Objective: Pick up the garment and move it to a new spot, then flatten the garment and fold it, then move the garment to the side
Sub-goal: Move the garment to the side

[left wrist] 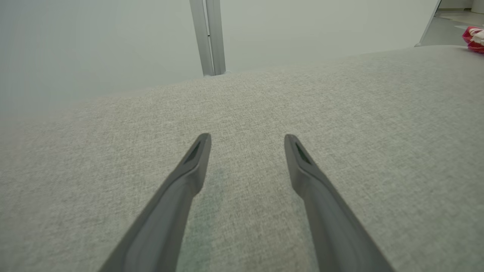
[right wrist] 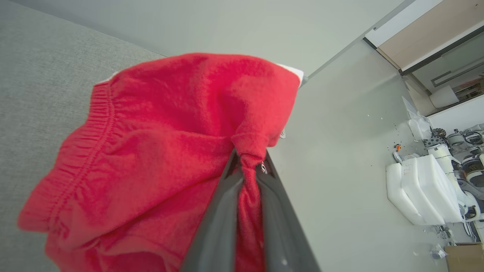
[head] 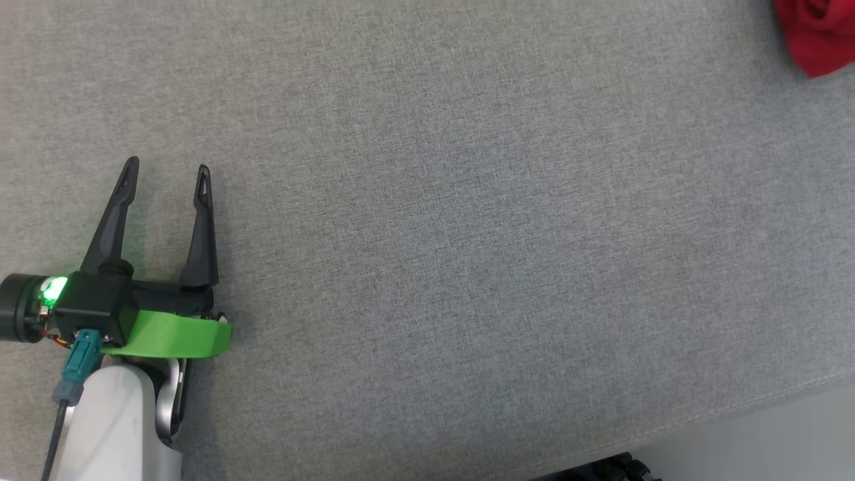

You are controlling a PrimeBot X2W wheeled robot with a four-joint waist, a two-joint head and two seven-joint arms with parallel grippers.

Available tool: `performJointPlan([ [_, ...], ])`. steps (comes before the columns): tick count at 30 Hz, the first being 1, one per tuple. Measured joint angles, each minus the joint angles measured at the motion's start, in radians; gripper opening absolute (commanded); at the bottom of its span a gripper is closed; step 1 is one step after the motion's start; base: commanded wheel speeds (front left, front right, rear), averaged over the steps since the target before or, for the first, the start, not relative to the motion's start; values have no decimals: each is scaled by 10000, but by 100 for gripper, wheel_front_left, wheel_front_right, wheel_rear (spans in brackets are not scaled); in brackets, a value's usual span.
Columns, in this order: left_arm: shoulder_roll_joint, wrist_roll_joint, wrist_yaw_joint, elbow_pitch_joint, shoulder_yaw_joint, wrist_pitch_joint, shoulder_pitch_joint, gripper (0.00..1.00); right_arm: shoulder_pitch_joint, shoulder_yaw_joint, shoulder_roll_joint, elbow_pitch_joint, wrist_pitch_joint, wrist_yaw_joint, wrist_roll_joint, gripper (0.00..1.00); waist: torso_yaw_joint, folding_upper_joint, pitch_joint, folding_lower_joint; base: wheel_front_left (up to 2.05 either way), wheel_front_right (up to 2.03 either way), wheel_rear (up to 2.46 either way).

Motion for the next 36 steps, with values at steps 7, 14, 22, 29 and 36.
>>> performJointPlan([
  [7,194,29,-2,-414,-15,-23,-5,100,-794,360,-138,897,-35,0,-128,0,-136,0,467,0,0,0,0],
  [14,228,29,2,-579,-81,-27,-59,100,-1243,456,79,2059,-614,0,-510,100,-135,0,735,-1,0,0,0],
  [22,159,-88,52,-418,-73,-27,-135,100,-1622,293,631,2941,-1937,0,-1087,100,-90,0,591,-1,0,0,0],
  [29,-151,-355,159,-35,146,-19,233,100,-1113,-276,1492,1987,-2412,0,-984,100,10,-1,-154,-1,0,0,0],
  [36,-431,-704,234,213,602,-15,1032,100,1058,-1555,2362,-796,-2449,0,-1425,100,276,0,-1255,-1,0,0,0],
])
